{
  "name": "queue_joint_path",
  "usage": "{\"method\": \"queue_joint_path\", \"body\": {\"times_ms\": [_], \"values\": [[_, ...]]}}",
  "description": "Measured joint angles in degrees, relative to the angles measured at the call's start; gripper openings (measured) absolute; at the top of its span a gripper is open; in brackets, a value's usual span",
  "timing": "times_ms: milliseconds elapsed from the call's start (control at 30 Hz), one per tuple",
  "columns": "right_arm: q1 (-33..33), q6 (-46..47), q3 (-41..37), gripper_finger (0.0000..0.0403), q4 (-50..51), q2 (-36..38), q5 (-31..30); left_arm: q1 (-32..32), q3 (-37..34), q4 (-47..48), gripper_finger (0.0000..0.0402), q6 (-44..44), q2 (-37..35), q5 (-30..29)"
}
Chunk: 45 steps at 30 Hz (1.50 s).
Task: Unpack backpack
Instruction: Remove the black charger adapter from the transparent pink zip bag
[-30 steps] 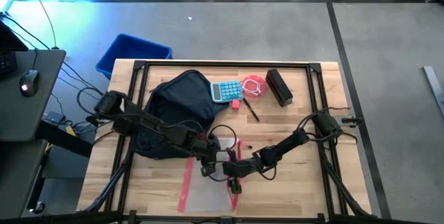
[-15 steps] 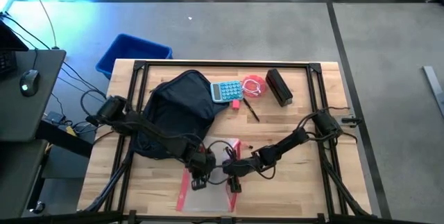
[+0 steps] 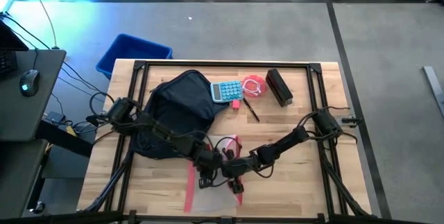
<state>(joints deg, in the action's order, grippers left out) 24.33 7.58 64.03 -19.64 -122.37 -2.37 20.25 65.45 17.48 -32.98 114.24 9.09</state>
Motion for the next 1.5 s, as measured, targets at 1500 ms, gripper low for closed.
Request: {"method": "queue_joint_path", "body": {"times_ms": [1500], "values": [[9.83,42.61,-15.26,0.0225,23.62,19.60,-36.38,5.67,-0.48,20.51,0.0000,-18.43,-14.53,-18.29]]}}
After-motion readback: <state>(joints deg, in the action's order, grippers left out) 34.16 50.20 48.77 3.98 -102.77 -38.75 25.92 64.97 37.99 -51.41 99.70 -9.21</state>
